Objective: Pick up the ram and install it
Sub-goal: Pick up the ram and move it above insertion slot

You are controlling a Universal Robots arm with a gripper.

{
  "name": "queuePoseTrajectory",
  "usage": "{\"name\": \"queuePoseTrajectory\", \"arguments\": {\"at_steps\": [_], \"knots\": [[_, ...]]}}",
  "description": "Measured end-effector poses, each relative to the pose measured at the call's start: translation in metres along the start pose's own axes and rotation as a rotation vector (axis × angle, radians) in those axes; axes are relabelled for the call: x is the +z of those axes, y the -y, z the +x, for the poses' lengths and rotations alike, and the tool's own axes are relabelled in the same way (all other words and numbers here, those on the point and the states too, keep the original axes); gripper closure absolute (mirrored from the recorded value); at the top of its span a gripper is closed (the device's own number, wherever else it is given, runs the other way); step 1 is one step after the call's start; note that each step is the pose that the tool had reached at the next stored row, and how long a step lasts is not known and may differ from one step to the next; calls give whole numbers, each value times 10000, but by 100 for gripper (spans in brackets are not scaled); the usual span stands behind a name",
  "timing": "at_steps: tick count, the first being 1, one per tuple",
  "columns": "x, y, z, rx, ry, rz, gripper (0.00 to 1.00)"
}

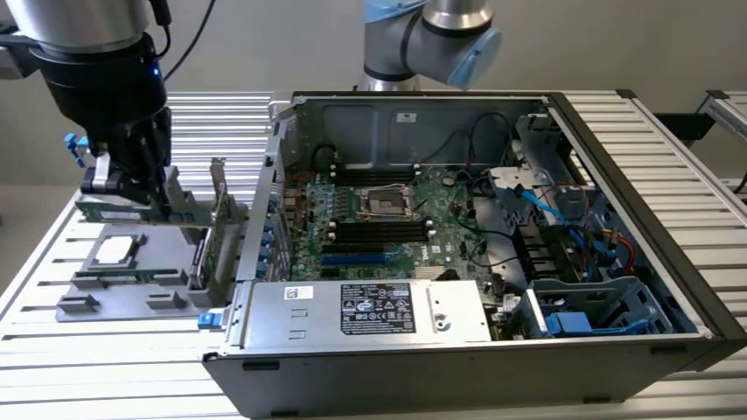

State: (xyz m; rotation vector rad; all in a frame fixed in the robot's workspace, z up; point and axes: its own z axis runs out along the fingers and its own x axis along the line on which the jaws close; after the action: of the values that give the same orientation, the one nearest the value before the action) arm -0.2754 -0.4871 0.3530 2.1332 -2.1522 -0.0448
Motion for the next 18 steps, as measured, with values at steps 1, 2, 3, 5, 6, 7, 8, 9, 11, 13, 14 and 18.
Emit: {"name": "queuePoseTrajectory", "arguments": {"at_steps": [1,2,3,5,6,7,8,9,11,13,14,18], "knots": [[-20,38,1,-1,-1,-4,86],[-38,75,1,-2,0,-7,86],[-55,112,2,-2,0,-10,86],[-86,187,3,-1,-1,-19,86],[-102,227,3,-2,-1,-25,86],[-118,266,4,-3,-1,-30,86],[-132,304,4,-3,-1,-34,86],[-147,341,5,-3,-1,-38,86],[-179,417,6,-3,-1,-47,86],[-215,491,7,-4,-1,-53,86],[-232,527,7,-4,0,-54,86],[-308,676,10,-5,-2,-64,86]]}}
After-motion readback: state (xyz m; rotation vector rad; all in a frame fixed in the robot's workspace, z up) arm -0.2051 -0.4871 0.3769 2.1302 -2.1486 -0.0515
